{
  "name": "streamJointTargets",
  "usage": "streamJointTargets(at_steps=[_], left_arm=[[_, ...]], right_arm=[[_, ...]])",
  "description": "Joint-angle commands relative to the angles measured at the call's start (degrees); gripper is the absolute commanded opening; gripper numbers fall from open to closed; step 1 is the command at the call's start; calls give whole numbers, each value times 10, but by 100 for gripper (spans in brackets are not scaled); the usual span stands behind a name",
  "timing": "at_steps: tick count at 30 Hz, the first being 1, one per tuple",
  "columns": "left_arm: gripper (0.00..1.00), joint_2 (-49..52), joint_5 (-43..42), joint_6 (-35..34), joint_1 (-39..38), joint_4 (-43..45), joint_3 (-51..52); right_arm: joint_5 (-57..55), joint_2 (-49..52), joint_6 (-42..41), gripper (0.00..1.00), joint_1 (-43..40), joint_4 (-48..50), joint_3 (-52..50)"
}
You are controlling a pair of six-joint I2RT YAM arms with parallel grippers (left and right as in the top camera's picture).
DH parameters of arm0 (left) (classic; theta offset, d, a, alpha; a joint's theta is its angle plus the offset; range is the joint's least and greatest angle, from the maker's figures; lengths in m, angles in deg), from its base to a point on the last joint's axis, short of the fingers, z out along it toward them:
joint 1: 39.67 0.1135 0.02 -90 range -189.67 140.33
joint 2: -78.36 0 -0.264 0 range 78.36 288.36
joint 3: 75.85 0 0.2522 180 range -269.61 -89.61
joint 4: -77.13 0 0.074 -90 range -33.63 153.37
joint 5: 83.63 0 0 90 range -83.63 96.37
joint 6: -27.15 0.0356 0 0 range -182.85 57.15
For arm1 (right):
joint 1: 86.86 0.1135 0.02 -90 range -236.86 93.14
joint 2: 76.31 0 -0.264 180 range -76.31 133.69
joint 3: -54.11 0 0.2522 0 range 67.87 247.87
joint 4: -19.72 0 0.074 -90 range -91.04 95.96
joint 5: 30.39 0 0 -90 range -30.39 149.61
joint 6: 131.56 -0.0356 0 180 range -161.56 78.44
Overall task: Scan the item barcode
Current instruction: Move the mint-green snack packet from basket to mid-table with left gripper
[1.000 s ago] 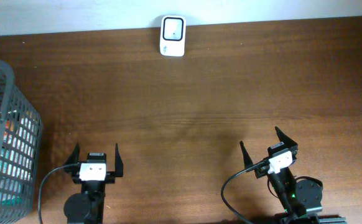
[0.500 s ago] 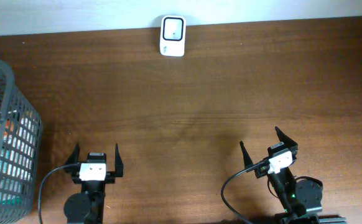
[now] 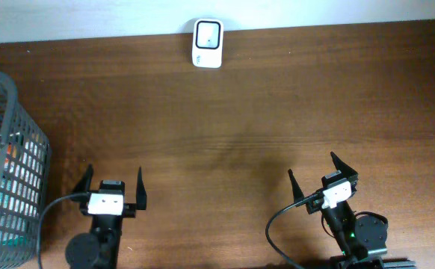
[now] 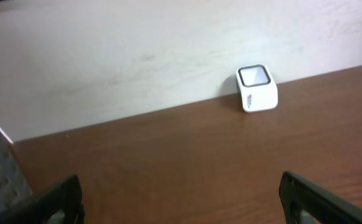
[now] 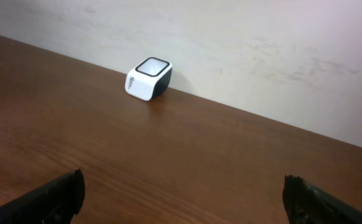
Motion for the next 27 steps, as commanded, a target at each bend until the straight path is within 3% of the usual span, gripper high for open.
streamJointTargets(at_steps=[1, 4, 7, 8, 9, 11, 15, 17, 18, 22, 27], left_arm=[[99, 93, -22, -5, 1, 1, -93], [99, 219, -46, -5, 1, -51, -211], [99, 403, -54, -5, 2, -231, -438], [99, 508, -54, -5, 1, -367, -582], [99, 567, -64, -5, 1, -436, -663], [99, 673, -155, -5, 1, -539, -792], [100, 728, -172, -29, 2, -507, -805], [96, 728, -17, -158, 3, -494, -836], [96, 728, 11, -179, 13, -497, -856], [96, 727, 33, -281, 169, -516, -895], [94, 731, 33, -327, 401, -530, -895]], right_arm=[[-1, -4, -2, 98, 3, -3, -3], [-1, -4, -2, 98, 3, -3, -3], [-1, -4, -2, 98, 3, -3, -3], [-1, -4, -2, 98, 3, -3, -3], [-1, -4, -2, 98, 3, -3, -3], [-1, -4, -2, 98, 3, -3, -3], [-1, -4, -2, 98, 3, -3, -3], [-1, -4, -2, 99, 3, -3, -3], [-1, -4, -2, 98, 3, -3, -3], [-1, -4, -2, 98, 3, -3, -3], [-1, -4, -2, 98, 3, -3, -3]])
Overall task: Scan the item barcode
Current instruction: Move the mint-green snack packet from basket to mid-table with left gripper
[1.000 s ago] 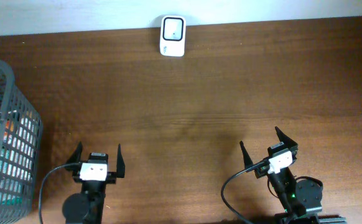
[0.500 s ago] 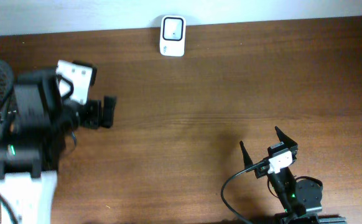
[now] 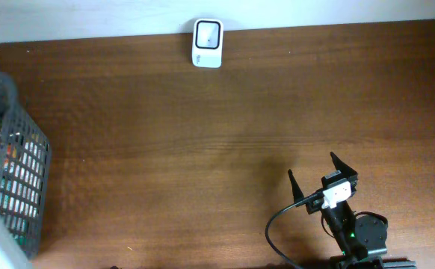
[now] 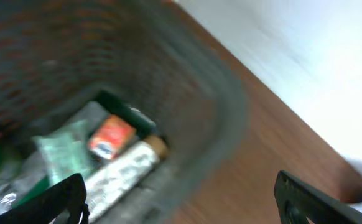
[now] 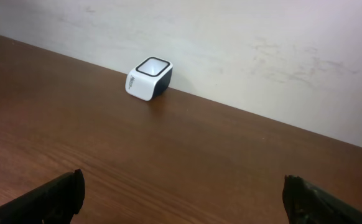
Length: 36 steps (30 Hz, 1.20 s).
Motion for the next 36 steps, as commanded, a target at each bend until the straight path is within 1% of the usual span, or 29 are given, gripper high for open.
streamJointTargets(at_steps=[1, 3, 6, 7, 8, 9, 10, 11, 13, 15, 17, 19, 23, 25, 26, 27, 29, 30, 31, 33, 34, 35, 36], left_arm=[[92, 3, 2, -38, 92, -12, -9], [92, 24, 2, -63, 129, -21, 2], [90, 62, 15, -66, 157, -8, 69], [90, 80, 17, -66, 173, -8, 73], [90, 99, 6, -64, 184, -1, 73], [90, 117, -5, -40, 186, 9, 73], [87, 136, 0, -24, 187, 10, 74], [84, 152, 0, -23, 192, 20, 82], [84, 164, -8, 12, 195, 77, 137], [84, 164, -7, 16, 206, 146, 213], [77, 168, 8, 16, 217, 196, 275], [77, 184, 22, 20, 217, 215, 289], [77, 250, 21, 30, 217, 233, 289], [77, 278, 20, 45, 217, 261, 289], [64, 283, 15, 44, 217, 267, 289], [26, 283, 14, 44, 217, 271, 289], [9, 281, 6, 44, 217, 269, 289], [3, 272, -22, 44, 217, 264, 283], [0, 249, -46, 44, 217, 253, 266], [0, 191, -65, 44, 217, 235, 238], [0, 163, -94, 40, 217, 236, 236], [0, 128, -126, 21, 217, 238, 234], [0, 80, -160, 16, 216, 249, 233]], right_arm=[[0, -4, -2, 99, 3, -3, -3], [0, -4, -2, 98, 3, -3, -3], [0, -4, -2, 98, 3, -3, -3], [0, -4, -2, 98, 3, -3, -3], [0, -4, -2, 98, 3, -3, -3], [0, -4, -2, 98, 3, -3, -3], [0, -4, -2, 98, 3, -3, -3], [0, -4, -2, 98, 3, -3, -3], [0, -4, -2, 98, 3, -3, -3], [0, -4, -2, 98, 3, -3, -3], [0, -4, -2, 98, 3, -3, -3], [0, -4, -2, 98, 3, -3, -3], [0, -4, -2, 98, 3, -3, -3], [0, -4, -2, 98, 3, -3, -3], [0, -4, -2, 99, 3, -3, -3], [0, -4, -2, 98, 3, -3, -3], [0, -4, -2, 98, 3, -3, -3], [0, -4, -2, 98, 3, -3, -3], [0, -4, -2, 98, 3, -3, -3], [0, -4, -2, 98, 3, -3, -3], [0, -4, -2, 98, 3, -3, -3], [0, -4, -2, 98, 3, -3, -3], [0, -4, -2, 98, 3, -3, -3]])
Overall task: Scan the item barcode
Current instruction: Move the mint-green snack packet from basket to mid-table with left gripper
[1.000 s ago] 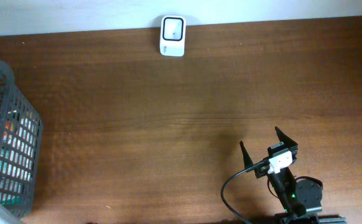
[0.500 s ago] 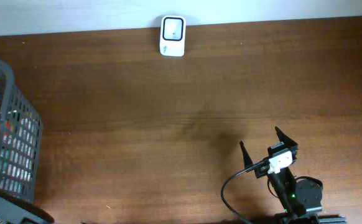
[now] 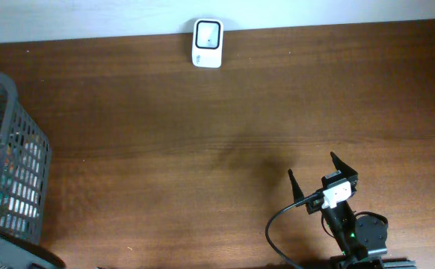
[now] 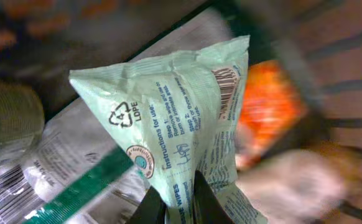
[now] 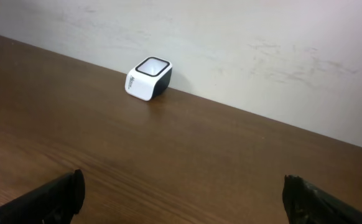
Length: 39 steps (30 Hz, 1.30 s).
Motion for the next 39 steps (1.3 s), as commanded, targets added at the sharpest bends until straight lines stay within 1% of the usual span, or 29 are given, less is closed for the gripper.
streamJointTargets(at_steps=[1, 4, 6, 8, 11, 12, 13, 14, 15, 17, 20, 22, 24, 25, 27, 28, 29, 30, 32, 33, 35, 36, 37, 38, 39], left_arm=[[0, -127, -92, -23, -4, 20, -25], [0, -238, -107, -47, -45, 35, -25], [0, -316, -98, -47, -116, 46, -25], [0, -372, -65, -44, -198, 50, -25], [0, -383, -54, -44, -323, 21, -25], [0, -371, -40, -44, -382, -10, -25], [0, -360, -35, -44, -418, -21, -25], [0, -342, -33, -27, -466, -34, -25], [0, -308, -33, -16, -529, -57, -25], [0, -240, -33, -9, -610, -90, -25], [0, -113, -38, -5, -714, -103, -25], [0, -32, -49, -11, -761, -94, -25], [0, 42, -106, -21, -787, -52, -25], [0, 68, -114, -44, -797, -24, -25], [1, 90, -115, -54, -808, 5, -25], [22, 98, -114, -54, -813, 13, -25], [47, 98, -114, -53, -813, 13, -25], [59, 98, -113, -53, -813, 13, -25], [63, 98, -113, -53, -813, 13, -25], [63, 98, -113, -53, -813, 14, -26], [61, 78, -110, -44, -784, -22, -68], [60, 55, -99, -37, -757, -57, -103], [60, 18, -98, -5, -717, -103, -153], [61, -9, -96, 11, -687, -136, -188], [61, -51, -60, 14, -634, -191, -237]], right_arm=[[-1, -4, -3, 98, 3, -3, -3], [-1, -4, -3, 98, 3, -3, -3], [-1, -4, -3, 98, 3, -3, -3], [-1, -4, -3, 98, 3, -3, -3], [-1, -4, -3, 98, 3, -3, -3], [-1, -4, -3, 98, 3, -3, -3], [-1, -4, -3, 98, 3, -3, -3], [-1, -4, -3, 98, 3, -3, -3], [-1, -4, -3, 99, 3, -3, -3], [-1, -4, -3, 98, 3, -3, -3], [-1, -4, -3, 98, 3, -3, -3], [-1, -4, -3, 98, 3, -3, -3], [-1, -4, -3, 98, 3, -3, -3], [-1, -4, -3, 99, 3, -3, -3], [-1, -4, -3, 98, 3, -3, -3], [-1, -4, -3, 98, 3, -3, -3], [-1, -4, -3, 98, 3, -3, -3], [-1, -4, -3, 99, 3, -3, -3], [-1, -4, -3, 99, 3, -3, -3], [-1, -4, -3, 98, 3, -3, -3], [-1, -4, -3, 98, 3, -3, -3], [-1, -4, -3, 98, 3, -3, -3], [-1, -4, -3, 98, 3, -3, -3], [-1, -4, -3, 98, 3, -3, -3], [-1, -4, -3, 98, 3, -3, -3]])
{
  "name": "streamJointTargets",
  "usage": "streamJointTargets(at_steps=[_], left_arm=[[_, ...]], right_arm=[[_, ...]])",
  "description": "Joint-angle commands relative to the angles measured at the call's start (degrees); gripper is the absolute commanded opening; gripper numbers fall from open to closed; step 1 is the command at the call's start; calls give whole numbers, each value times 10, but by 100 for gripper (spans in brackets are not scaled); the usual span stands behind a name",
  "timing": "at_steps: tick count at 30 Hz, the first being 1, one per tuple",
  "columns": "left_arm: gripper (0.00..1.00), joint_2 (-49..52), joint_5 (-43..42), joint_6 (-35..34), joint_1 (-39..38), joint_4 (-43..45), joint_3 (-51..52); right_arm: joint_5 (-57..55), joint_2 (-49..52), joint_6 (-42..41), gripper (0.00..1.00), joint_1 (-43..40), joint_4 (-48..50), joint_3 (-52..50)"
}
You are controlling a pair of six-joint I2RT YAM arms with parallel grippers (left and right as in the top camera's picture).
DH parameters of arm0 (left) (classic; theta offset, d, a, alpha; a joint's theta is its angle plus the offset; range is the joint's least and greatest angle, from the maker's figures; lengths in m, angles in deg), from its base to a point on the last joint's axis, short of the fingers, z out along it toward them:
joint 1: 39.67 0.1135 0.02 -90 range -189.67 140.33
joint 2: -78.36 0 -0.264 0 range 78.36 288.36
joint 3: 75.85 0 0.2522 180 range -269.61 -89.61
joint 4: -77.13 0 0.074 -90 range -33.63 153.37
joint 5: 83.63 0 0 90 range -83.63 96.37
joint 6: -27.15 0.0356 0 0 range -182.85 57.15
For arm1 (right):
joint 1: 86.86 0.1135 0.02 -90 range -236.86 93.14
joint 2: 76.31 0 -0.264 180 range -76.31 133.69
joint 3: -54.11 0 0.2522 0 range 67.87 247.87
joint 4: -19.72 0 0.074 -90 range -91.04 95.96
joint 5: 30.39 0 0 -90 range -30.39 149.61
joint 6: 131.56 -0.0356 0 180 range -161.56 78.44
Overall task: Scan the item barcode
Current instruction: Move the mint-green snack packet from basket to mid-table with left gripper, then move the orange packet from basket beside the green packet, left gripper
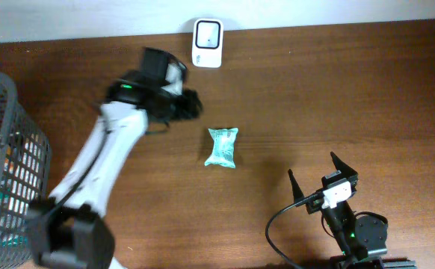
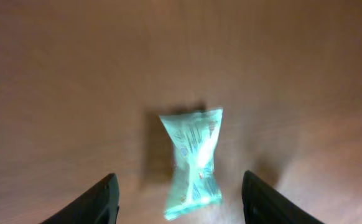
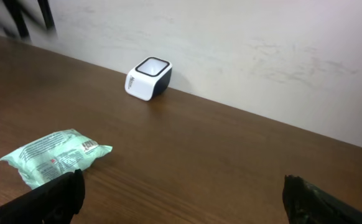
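Note:
A pale green snack packet (image 1: 223,146) lies flat on the brown table, below and slightly right of the white barcode scanner (image 1: 207,33) at the back edge. My left gripper (image 1: 187,104) hangs open up and to the left of the packet, nothing in it. In the left wrist view the packet (image 2: 191,163) lies between the spread fingers (image 2: 100,202), blurred. My right gripper (image 1: 312,166) stands open at the front right, well apart from the packet. Its wrist view shows the packet (image 3: 50,155) at lower left and the scanner (image 3: 148,78) by the wall.
A grey mesh basket (image 1: 4,142) holding other packaged goods stands at the table's left edge. A pale wall (image 3: 243,56) runs behind the scanner. The left arm (image 1: 105,157) stretches diagonally from the front left toward the scanner.
My left gripper was shut on the green packet down in the basket. Now the packet lies on the middle of the table and the gripper is open above it. The right arm has not moved.
Both grippers stood open at the table's front. Then my left gripper was open over the basket, then shut on the green packet inside it. Now the packet is out on the table below the scanner and the left gripper is open.

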Motion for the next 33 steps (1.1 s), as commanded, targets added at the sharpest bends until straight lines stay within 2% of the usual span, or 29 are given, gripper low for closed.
streamJointTargets(at_steps=[1, 3, 6, 8, 11, 14, 18, 20, 29, 33], left_arm=[[62, -129, 81, 33, 122, -97, -111], [61, -199, 112, 33, 261, -113, -116], [60, -218, 112, 29, 436, -116, -115], [54, -205, 112, 6, 501, -114, -114], [55, -147, 136, -2, 562, -115, -111], [52, -90, 189, -17, 571, -120, -75], [55, -65, 195, 1, 575, -47, 12], [55, -43, 195, 3, 591, -34, 20], [55, 50, 196, 128, 597, 45, 20], [54, 94, 189, 216, 597, 84, 20]], right_arm=[[0, -4, -2, 98, 3, -3, -3], [0, -4, -2, 98, 3, -3, -3], [-1, -4, -2, 98, 3, -3, -3], [-1, -4, -2, 98, 3, -3, -3], [-1, -4, -2, 98, 3, -3, -3], [0, -4, -2, 98, 3, -3, -3], [0, -4, -2, 98, 3, -3, -3], [0, -4, -2, 98, 3, -3, -3], [0, -4, -2, 98, 3, -3, -3], [0, -4, -2, 98, 3, -3, -3]])
